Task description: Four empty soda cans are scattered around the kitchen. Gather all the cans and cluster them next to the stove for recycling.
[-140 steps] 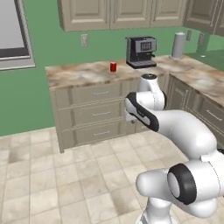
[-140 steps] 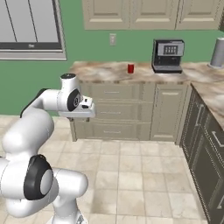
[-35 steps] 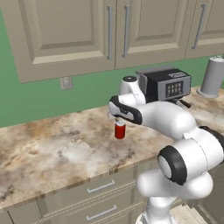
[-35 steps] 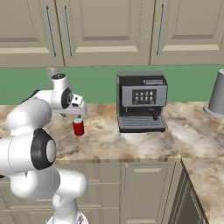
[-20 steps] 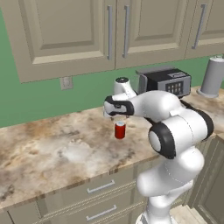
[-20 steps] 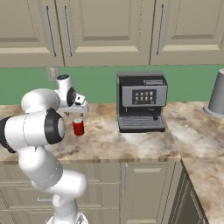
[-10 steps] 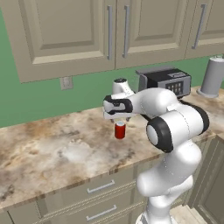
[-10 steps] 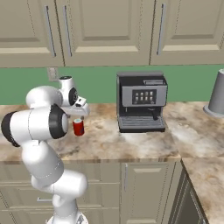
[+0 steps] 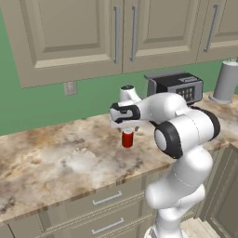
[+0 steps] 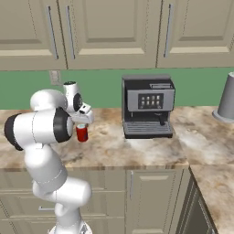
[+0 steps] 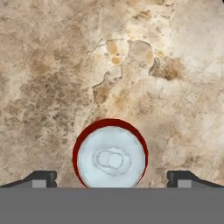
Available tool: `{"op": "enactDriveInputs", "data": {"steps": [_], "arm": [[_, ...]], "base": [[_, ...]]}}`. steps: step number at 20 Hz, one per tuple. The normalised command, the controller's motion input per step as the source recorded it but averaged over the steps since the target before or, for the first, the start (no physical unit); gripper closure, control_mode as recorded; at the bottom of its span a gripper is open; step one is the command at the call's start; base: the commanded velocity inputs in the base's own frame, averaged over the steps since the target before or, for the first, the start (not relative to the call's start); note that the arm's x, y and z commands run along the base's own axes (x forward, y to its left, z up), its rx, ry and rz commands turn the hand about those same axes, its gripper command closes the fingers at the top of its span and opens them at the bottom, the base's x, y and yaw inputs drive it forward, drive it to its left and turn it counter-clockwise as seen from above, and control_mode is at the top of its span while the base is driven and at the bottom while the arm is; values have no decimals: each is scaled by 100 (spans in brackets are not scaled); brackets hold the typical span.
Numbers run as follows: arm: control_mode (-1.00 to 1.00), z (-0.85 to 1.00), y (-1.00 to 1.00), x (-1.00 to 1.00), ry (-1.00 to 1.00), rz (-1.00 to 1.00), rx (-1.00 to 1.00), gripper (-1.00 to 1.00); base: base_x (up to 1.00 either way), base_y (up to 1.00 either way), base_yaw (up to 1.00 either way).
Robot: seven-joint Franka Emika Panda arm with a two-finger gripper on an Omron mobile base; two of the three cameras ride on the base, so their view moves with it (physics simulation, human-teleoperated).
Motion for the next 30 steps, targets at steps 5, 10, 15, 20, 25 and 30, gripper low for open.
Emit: {"op": "enactDriveInputs", "data": {"steps": [5, 10, 15, 20, 25, 30], "arm": [[-100, -22, -4, -2, -1, -9, 0, -100], [-100, -26, 0, 0, -3, -8, 0, -100], [-100, -27, 0, 3, -3, -6, 0, -100], [-100, -28, 0, 1, -2, -6, 0, -100], [-100, -13, 0, 0, -2, -1, 0, -100], [-100, -6, 3, 0, 0, 0, 0, 100]], "base": [[0, 0, 0], [0, 0, 0], [0, 0, 0], [0, 0, 0], [0, 0, 0], [0, 0, 0]]}}
